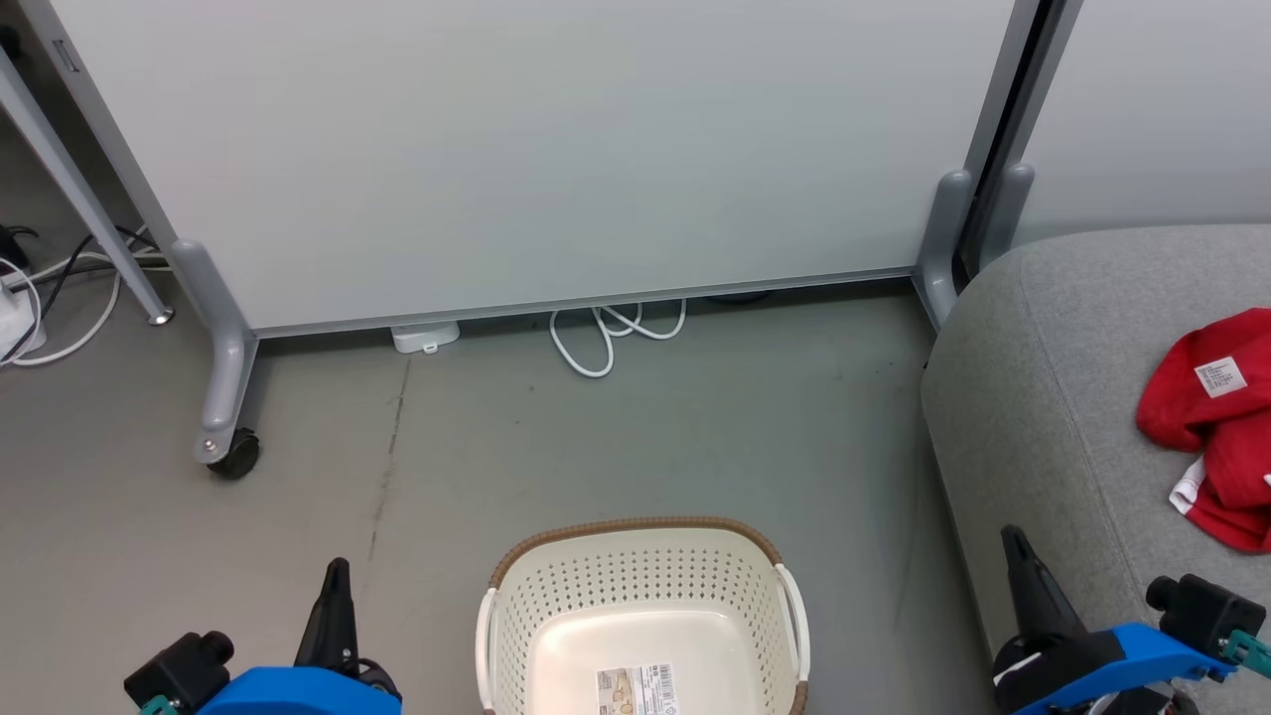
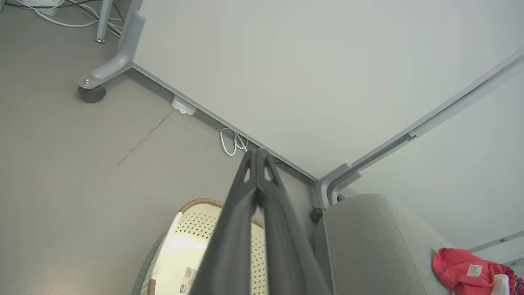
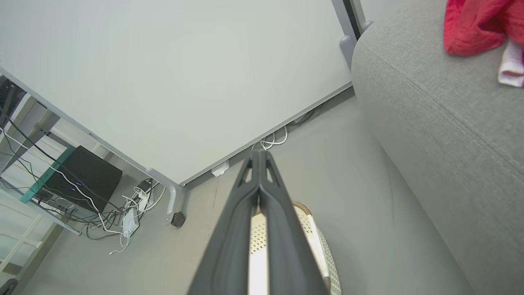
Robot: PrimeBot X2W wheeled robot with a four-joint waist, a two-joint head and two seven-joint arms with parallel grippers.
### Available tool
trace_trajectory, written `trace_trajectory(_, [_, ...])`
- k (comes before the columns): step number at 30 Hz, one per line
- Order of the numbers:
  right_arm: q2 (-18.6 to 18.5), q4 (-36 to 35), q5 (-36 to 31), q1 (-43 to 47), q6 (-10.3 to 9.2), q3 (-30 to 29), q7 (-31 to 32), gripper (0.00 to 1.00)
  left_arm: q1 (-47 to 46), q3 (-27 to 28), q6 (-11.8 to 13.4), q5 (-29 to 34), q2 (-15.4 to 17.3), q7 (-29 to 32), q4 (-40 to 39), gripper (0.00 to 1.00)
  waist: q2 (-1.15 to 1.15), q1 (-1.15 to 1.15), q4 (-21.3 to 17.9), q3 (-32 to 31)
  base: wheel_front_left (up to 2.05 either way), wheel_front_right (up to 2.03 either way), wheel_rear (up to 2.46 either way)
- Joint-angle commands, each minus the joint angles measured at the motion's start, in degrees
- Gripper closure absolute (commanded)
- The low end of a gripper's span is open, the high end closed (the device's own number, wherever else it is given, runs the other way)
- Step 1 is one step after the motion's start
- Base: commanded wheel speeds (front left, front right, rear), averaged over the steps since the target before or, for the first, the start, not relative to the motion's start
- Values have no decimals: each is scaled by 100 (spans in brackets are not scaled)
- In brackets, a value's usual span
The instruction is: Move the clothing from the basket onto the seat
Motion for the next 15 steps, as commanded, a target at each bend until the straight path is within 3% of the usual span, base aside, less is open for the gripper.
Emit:
trace_trajectory(1, [-8,-116,357,-180,0,-41,62,100,-199,90,-4,-297,12,82,-136,100,0,0,-7,1,0,0,0])
trace_trajectory(15, [-9,-191,1485,-236,0,-113,261,100,-286,262,-7,-1256,-11,361,-294,100,0,0,-42,5,0,0,0])
